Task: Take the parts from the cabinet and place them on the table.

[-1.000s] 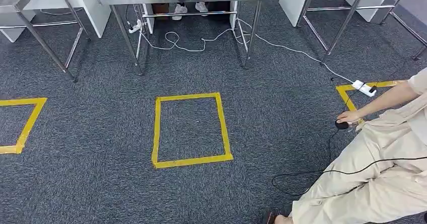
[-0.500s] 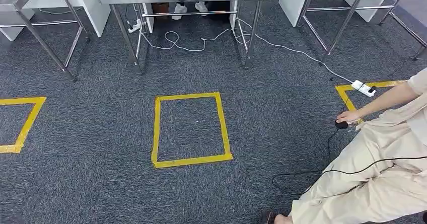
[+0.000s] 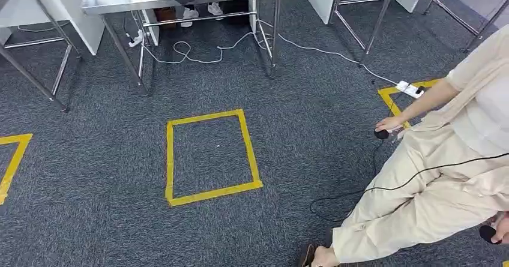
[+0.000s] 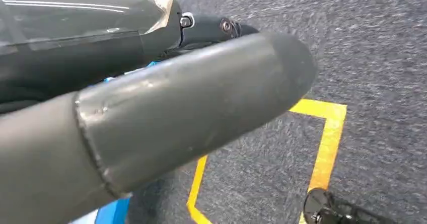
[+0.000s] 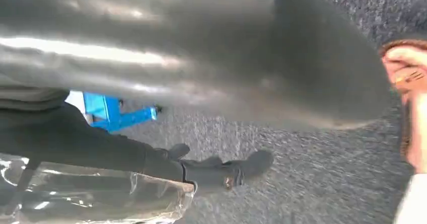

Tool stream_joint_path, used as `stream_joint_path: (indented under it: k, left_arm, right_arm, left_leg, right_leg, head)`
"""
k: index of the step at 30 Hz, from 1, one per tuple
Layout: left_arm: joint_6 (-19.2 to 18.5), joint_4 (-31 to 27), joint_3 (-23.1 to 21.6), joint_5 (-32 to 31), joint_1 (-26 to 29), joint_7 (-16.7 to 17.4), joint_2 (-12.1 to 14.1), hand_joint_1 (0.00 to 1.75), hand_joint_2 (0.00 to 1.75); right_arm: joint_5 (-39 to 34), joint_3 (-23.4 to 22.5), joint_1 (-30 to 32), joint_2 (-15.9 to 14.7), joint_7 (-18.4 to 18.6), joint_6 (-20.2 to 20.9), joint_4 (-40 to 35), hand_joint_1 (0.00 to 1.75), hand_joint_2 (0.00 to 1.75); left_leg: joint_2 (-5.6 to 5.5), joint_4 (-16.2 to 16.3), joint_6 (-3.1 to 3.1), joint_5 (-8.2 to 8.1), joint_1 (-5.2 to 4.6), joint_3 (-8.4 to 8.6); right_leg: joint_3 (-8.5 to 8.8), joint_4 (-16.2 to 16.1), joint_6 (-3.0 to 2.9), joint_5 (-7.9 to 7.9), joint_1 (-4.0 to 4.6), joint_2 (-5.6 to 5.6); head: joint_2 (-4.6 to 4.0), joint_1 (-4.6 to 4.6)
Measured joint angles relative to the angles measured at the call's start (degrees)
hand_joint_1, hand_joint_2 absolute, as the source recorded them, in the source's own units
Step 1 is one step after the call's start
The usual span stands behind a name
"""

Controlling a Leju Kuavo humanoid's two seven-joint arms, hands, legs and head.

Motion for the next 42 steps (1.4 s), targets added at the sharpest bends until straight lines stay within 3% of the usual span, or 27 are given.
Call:
stream_joint_path:
  k: [2, 4, 5, 7, 8, 9, 10, 11, 14, 15, 16, 17, 19, 21, 23, 24, 25, 26, 30, 31, 33, 35, 37, 39, 40, 41, 42]
  left_arm:
    - [0.0, 0.0, 0.0, 0.0, 0.1, 0.2, 0.0, 0.00, 0.00]
    - [0.0, 0.0, -0.1, -0.1, 0.2, 0.3, 0.1, 0.00, 0.00]
    - [0.0, 0.0, -0.1, -0.1, 0.3, 0.3, 0.1, 0.00, 0.00]
    - [-0.1, 0.0, -0.1, -0.1, 0.4, 0.3, 0.1, 0.00, 0.00]
    - [-0.1, 0.0, -0.1, -0.2, 0.4, 0.3, 0.1, 0.00, 0.00]
    - [-0.1, 0.0, -0.1, -0.2, 0.4, 0.3, 0.1, 0.00, 0.00]
    - [-0.1, 0.0, -0.2, -0.2, 0.4, 0.3, 0.4, 0.00, 0.00]
    - [-0.1, 0.1, -0.2, -0.2, 0.4, 0.3, 0.5, 0.00, 0.00]
    - [-0.1, 0.1, -0.2, -0.3, 0.2, 0.4, 0.4, 0.00, 0.00]
    - [-0.1, 0.1, -0.3, -0.4, 0.2, 0.5, 0.2, 0.00, 0.00]
    - [0.1, 0.1, -0.3, -0.5, 0.1, 0.5, 0.2, 0.00, 0.00]
    - [0.1, 0.1, -0.3, -0.5, 0.2, 0.5, 0.2, 0.00, 0.00]
    - [0.1, 0.1, -0.3, -0.6, 0.4, 0.7, 0.3, 0.00, 0.00]
    - [0.1, 0.1, -0.3, -0.6, 0.4, 0.8, 0.3, 0.00, 0.00]
    - [0.1, 0.1, -0.4, -0.6, 0.4, 0.9, 0.3, 0.00, 0.00]
    - [0.1, 0.1, -0.4, -0.6, 0.4, 0.9, 0.2, 0.00, 0.00]
    - [0.1, 0.1, -0.4, -0.6, 0.3, 0.9, 0.2, 0.00, 0.00]
    - [0.1, 0.1, -0.4, -0.6, 0.3, 1.0, 0.2, 0.00, 0.00]
    - [0.1, 0.1, -0.4, -0.6, -0.2, 1.0, 0.2, 0.00, 0.00]
    - [0.2, 0.1, -0.4, -0.6, -0.2, 1.0, 0.2, 0.00, 0.00]
    - [0.2, 0.1, -0.4, -0.6, -0.1, 1.0, 0.2, 0.00, 0.00]
    - [0.3, 0.1, -0.4, -0.2, 0.0, 1.0, 0.2, 0.00, 0.00]
    - [0.4, 0.1, -0.3, 0.0, 0.1, 0.1, 0.2, 0.00, 0.00]
    - [0.7, 0.1, -0.3, 0.1, 0.1, -1.2, 0.2, 0.00, 0.00]
    - [0.8, 0.1, -0.2, 0.3, 0.1, -1.8, 0.3, 0.00, 0.00]
    - [0.9, 0.1, -0.1, 0.7, 0.1, -2.1, 0.5, 0.00, 0.00]
    - [1.1, 0.1, 0.1, 0.7, 0.1, -2.4, 0.6, 0.00, 0.00]
  right_arm:
    - [-0.1, -0.1, -0.1, 0.0, 0.2, 0.1, 0.0, 0.00, 0.00]
    - [-0.2, -0.2, -0.1, 0.1, 0.2, 0.1, 0.0, 0.00, 0.00]
    - [-0.3, -0.3, 0.0, 0.1, 0.2, 0.1, 0.0, 0.00, 0.00]
    - [-0.5, -0.7, 0.1, 0.1, 0.2, 0.0, 0.0, 0.00, 0.00]
    - [-0.5, -0.9, 0.1, 0.1, 0.2, 0.0, 0.0, 0.00, 0.00]
    - [-0.5, -1.0, 0.0, 0.1, 0.2, 0.0, 0.0, 0.00, 0.00]
    - [-0.5, -1.0, 0.0, 0.3, 0.2, 0.0, 0.0, 0.00, 0.00]
    - [-0.5, -1.1, -0.2, 0.3, 0.2, -0.1, 0.0, 0.00, 0.00]
    - [-0.7, -1.3, 0.0, 0.5, 0.2, -0.3, 0.0, 0.00, 0.00]
    - [-0.9, -1.4, 0.0, 0.3, 0.2, -0.4, 0.1, 0.00, 0.00]
    - [-1.0, -1.5, 0.1, 0.3, 0.4, -0.4, 0.1, 0.00, 0.00]
    - [-1.0, -1.5, -0.1, 0.2, 0.5, -0.4, 0.1, 0.00, 0.00]
    - [-1.1, -1.6, -0.2, 0.2, 1.0, -0.4, 0.1, 0.00, 0.00]
    - [-1.1, -1.6, 0.0, 0.2, 1.2, -0.4, 0.1, 0.00, 0.00]
    - [-1.1, -1.7, 0.2, 0.2, 1.4, -0.4, 0.1, 0.00, 0.00]
    - [-1.0, -1.7, 0.2, 0.1, 1.4, -0.4, 0.1, 0.00, 0.00]
    - [-1.0, -1.8, 0.1, 0.1, 1.4, -0.4, 0.1, 0.00, 0.00]
    - [-1.0, -1.8, -0.2, 0.2, 1.4, -0.4, 0.1, 0.00, 0.00]
    - [-1.0, -1.9, 0.0, 0.1, 1.5, -0.3, 0.2, 0.00, 0.00]
    - [-1.0, -1.9, 0.0, 0.1, 1.7, -0.3, 0.2, 0.00, 0.00]
    - [-0.7, -1.9, -0.1, 0.1, 2.3, -0.1, 0.2, 0.00, 0.00]
    - [-0.1, -1.9, -0.1, 0.3, 2.9, 0.2, 0.2, 0.00, 0.00]
    - [0.1, -1.9, 0.0, 0.2, 3.8, 0.7, 0.2, 0.00, 0.00]
    - [0.1, -1.9, -0.1, 0.3, 4.4, 0.8, 0.2, 0.00, 0.00]
    - [0.1, -1.9, -0.1, 0.3, 4.4, 1.0, 0.2, 0.00, 0.00]
    - [0.0, -1.9, -0.2, 0.5, 4.4, 1.0, 0.2, 0.00, 0.00]
    - [0.0, -1.9, -0.3, 0.5, 4.2, 1.0, 0.2, 0.00, 0.00]
  left_leg:
    - [-3.27, 5.4, 0.12, -4.44, -0.10, -2.24]
    - [-4.07, 14.8, 0.32, -8.73, -0.26, -6.53]
    - [-4.09, 17.7, 0.61, -9.22, -0.35, -7.95]
    - [-4.34, 14.9, 1.55, -6.25, -0.67, -6.90]
    - [-4.86, 9.8, 2.31, -3.25, -0.95, -4.47]
    - [-6.07, 5.5, 3.07, -1.15, -1.16, -2.46]
    - [-9.62, 1.4, 4.46, -0.60, -1.32, -0.39]
    - [-9.29, 1.0, 4.45, -0.37, -1.42, -0.30]
    - [-7.69, 0.5, 4.71, -0.18, -2.14, -0.20]
    - [-6.51, -1.5, 4.59, 0.95, -1.27, 0.48]
    - [-5.90, -2.2, 4.37, 1.32, -1.51, 0.87]
    - [-5.12, -2.5, 4.71, 1.55, -1.51, 0.84]
    - [-3.09, -2.5, 4.63, 1.54, -1.63, 0.67]
    - [-1.41, -2.5, 4.56, 1.51, -1.63, 0.53]
    - [-0.11, -2.4, 4.36, 1.41, -1.57, 0.57]
    - [0.70, -2.2, 3.99, 1.22, -1.46, 0.66]
    - [1.39, -1.8, 3.54, 0.97, -1.56, 0.81]
    - [1.85, -1.6, 2.95, 0.62, -1.98, 0.69]
    - [3.83, -1.7, 1.45, 0.33, -1.62, 1.49]
    - [1.63, -0.7, 1.04, -0.68, -1.15, 1.14]
    - [-3.14, 6.4, 0.81, -6.04, -0.98, -1.76]
    - [-4.32, 15.5, 0.65, -9.91, -1.01, -5.80]
    - [-4.37, 15.5, 0.88, -8.17, -1.00, -5.90]
    - [-5.17, 6.6, 1.41, -2.88, -1.00, -1.60]
    - [-7.65, 1.2, 1.83, -0.54, -0.95, 0.95]
    - [-10.59, -0.6, 2.25, -1.03, -0.91, 1.67]
    - [-9.61, -0.8, 2.16, -0.90, -0.96, 1.58]
  right_leg:
    - [-0.39, 0.1, -0.78, 0.47, 0.35, 0.87]
    - [-0.78, 0.1, -1.05, 0.63, 0.98, 2.14]
    - [-0.88, 0.1, -1.22, 0.74, 1.31, 2.87]
    - [-0.83, 0.1, -1.24, 0.75, 1.80, 4.37]
    - [-0.71, 0.1, -1.41, 0.86, 2.05, 5.28]
    - [-0.61, 0.1, -1.41, 0.87, 2.23, 5.91]
    - [-0.62, 0.0, -1.39, 0.92, 1.90, 6.69]
    - [-0.88, 0.2, -1.17, 1.03, 2.71, 7.13]
    - [-1.41, -0.4, -0.19, 1.65, 1.62, 8.61]
    - [-1.83, -0.2, 0.00, 1.70, 2.51, 8.34]
    - [-2.51, 0.8, -0.11, 1.01, 2.29, 5.12]
    - [-4.05, 3.6, -0.44, -0.86, 2.32, 3.13]
    - [-8.54, 12.6, -0.46, -4.67, 1.97, 1.95]
    - [-10.27, 16.7, 0.49, -5.46, 1.49, 1.70]
    - [-6.86, 11.0, 1.90, -2.93, 0.96, 1.08]
    - [-2.72, 3.8, 2.71, -0.57, 0.64, -0.34]
    - [0.33, -1.7, 2.67, 0.43, 0.55, -3.27]
    - [-0.09, -1.2, 2.22, 0.75, 1.41, -3.40]
    - [-0.74, -1.5, -0.13, 1.22, 1.12, -0.70]
    - [-0.17, -1.6, -0.53, 1.48, 0.42, -0.05]
    - [-0.58, -1.6, -1.42, 1.94, 0.54, 0.96]
    - [-0.88, -1.5, -1.63, 2.09, 0.90, 2.47]
    - [-0.88, -1.4, -1.61, 2.10, 1.06, 4.09]
    - [-0.77, -1.2, -1.55, 2.12, 1.08, 5.75]
    - [-0.75, -1.2, -1.44, 2.18, 1.09, 6.54]
    - [-0.98, -1.0, -1.17, 2.27, 1.47, 7.08]
    - [-1.31, -0.9, -0.91, 2.44, 1.53, 7.71]
  head:
    - [0.00, -0.11]
    - [0.00, -0.15]
    - [0.00, -0.15]
    - [0.00, -0.15]
    - [0.00, -0.15]
    - [0.00, -0.15]
    - [0.00, -0.11]
    - [0.00, 0.07]
    - [0.00, -0.09]
    - [0.00, -0.02]
    - [0.00, 0.02]
    - [0.00, 0.29]
    - [0.00, 0.31]
    - [0.00, 0.33]
    - [0.00, 0.35]
    - [0.00, 0.35]
    - [0.00, 0.37]
    - [0.00, 0.39]
    - [0.00, 0.09]
    - [0.00, -0.04]
    - [0.00, -0.22]
    - [0.00, -0.22]
    - [0.00, -0.22]
    - [0.00, -0.22]
    - [0.00, -0.22]
    - [0.00, -0.20]
    - [0.00, -0.15]
